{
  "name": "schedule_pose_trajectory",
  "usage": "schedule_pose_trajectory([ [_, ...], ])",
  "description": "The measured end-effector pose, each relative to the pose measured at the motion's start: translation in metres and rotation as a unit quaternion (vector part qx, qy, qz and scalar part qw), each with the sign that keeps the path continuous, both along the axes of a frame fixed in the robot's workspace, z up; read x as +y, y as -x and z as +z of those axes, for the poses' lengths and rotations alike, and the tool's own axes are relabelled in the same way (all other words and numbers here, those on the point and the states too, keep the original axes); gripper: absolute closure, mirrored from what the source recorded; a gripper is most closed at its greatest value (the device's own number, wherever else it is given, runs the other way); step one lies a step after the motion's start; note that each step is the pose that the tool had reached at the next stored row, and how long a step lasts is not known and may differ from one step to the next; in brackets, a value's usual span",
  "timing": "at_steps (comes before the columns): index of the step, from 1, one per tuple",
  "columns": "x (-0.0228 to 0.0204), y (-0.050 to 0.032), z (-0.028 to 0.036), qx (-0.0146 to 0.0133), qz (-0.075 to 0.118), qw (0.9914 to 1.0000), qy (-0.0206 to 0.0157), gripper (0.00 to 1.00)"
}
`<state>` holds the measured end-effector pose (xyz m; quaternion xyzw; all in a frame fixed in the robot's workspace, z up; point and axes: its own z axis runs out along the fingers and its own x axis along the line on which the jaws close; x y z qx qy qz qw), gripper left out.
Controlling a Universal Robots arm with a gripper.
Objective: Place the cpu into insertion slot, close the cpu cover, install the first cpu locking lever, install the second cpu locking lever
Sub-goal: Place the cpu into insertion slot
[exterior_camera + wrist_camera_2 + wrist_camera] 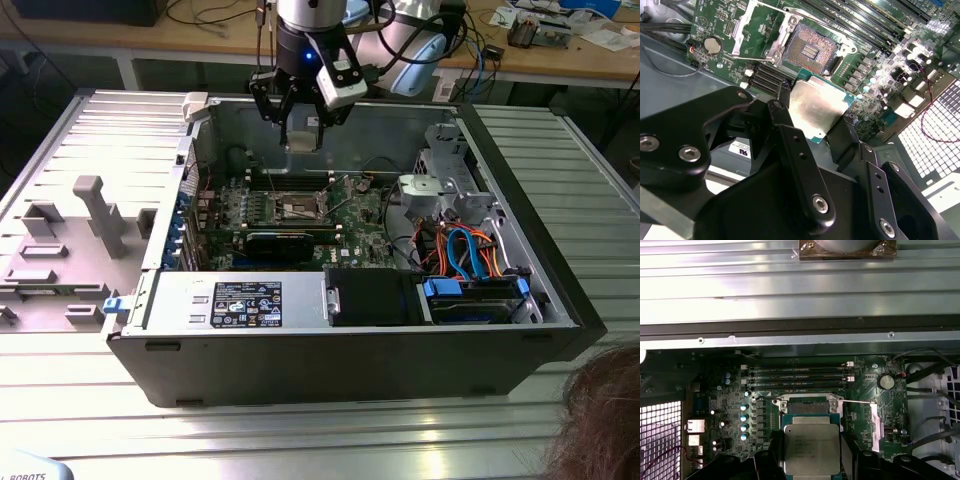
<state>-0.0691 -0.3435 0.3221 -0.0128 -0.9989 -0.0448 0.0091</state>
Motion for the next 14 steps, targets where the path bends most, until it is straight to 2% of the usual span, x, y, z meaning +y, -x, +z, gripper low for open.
schedule_pose_trajectory([
  [14, 0.0000, 0.0005, -0.0028, 0.0000, 0.000, 1.00000, 0.0000, 0.46],
])
